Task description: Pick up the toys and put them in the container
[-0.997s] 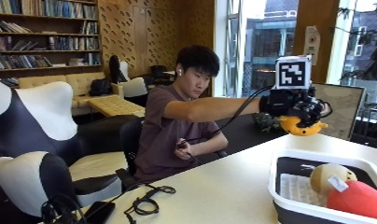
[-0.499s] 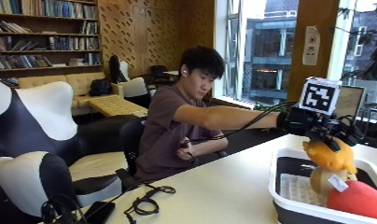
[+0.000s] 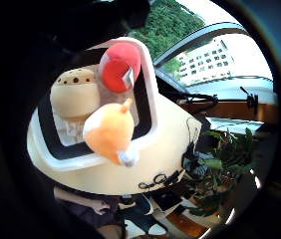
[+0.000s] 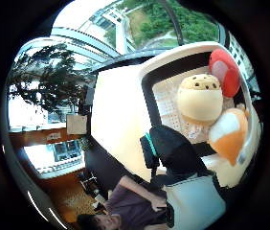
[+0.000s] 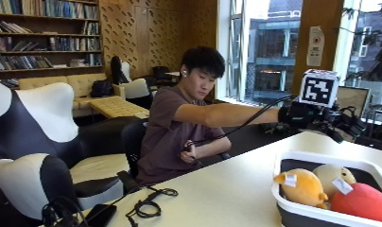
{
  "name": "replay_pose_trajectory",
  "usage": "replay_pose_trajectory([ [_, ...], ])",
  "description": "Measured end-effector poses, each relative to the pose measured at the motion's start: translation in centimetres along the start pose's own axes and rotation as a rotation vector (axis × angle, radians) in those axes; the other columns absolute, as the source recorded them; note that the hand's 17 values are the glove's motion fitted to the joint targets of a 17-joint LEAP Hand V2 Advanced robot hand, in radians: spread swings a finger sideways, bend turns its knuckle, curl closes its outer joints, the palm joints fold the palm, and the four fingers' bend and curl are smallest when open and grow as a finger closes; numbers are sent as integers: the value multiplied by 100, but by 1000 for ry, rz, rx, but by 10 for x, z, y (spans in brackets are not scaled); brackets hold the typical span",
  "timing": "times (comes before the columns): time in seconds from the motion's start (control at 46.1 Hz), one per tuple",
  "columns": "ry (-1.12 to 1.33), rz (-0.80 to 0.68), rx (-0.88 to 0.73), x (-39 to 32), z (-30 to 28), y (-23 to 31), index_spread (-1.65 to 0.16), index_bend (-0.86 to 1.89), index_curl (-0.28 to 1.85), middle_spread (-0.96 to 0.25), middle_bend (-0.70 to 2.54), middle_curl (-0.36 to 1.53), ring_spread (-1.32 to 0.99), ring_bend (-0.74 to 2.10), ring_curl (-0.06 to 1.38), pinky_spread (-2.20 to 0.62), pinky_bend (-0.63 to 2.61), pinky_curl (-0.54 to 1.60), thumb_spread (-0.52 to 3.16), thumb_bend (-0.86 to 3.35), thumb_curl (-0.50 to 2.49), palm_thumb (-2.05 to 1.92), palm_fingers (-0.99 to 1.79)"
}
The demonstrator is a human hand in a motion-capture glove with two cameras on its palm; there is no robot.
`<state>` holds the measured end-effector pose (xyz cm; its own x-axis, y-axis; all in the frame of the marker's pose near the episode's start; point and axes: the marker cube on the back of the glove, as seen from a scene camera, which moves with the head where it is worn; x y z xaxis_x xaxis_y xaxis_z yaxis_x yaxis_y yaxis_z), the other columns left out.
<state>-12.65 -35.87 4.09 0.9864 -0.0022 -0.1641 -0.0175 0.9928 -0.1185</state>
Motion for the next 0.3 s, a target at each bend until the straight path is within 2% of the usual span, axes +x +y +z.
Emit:
replay_pose_trajectory([
  [0.152, -99, 82, 2, -8, -3, 0, -26, 10, 37, -2, 12, 42, -2, 29, 45, 5, 92, 36, 123, -2, 49, 12, -20],
  [0.303, -131, 38, -3, -15, -1, 4, -25, 10, 33, -1, 12, 38, -1, 28, 44, 5, 92, 35, 124, -2, 45, 12, -19],
])
